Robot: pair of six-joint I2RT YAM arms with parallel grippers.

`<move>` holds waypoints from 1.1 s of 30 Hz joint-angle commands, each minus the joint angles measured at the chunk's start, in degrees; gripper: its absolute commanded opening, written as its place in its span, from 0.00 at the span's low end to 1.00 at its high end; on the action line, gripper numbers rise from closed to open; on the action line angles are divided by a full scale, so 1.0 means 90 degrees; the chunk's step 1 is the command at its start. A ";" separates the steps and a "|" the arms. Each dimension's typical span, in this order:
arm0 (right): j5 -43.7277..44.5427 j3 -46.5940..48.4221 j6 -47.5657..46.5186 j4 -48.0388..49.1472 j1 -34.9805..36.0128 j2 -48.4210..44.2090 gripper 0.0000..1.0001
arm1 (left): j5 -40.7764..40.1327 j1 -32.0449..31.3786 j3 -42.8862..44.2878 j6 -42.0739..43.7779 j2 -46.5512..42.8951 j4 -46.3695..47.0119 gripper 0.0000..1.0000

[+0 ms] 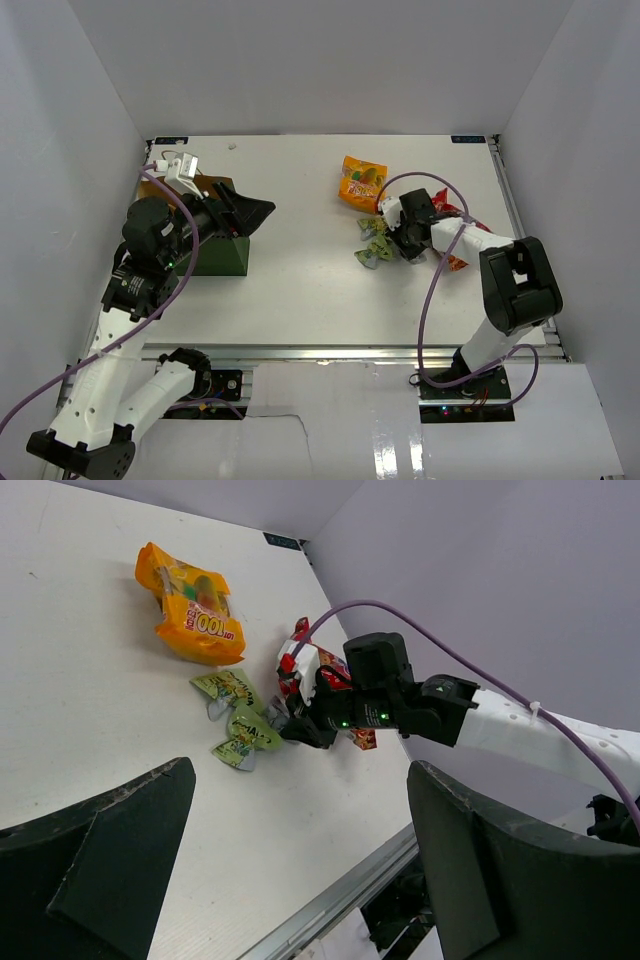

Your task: Place the snacks into the paper bag

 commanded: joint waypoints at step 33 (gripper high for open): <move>-0.4172 0.8133 0.4035 0.3533 0.3513 0.2919 0.08 | -0.0152 0.0015 0.1735 0.0012 -0.0715 0.1070 0.98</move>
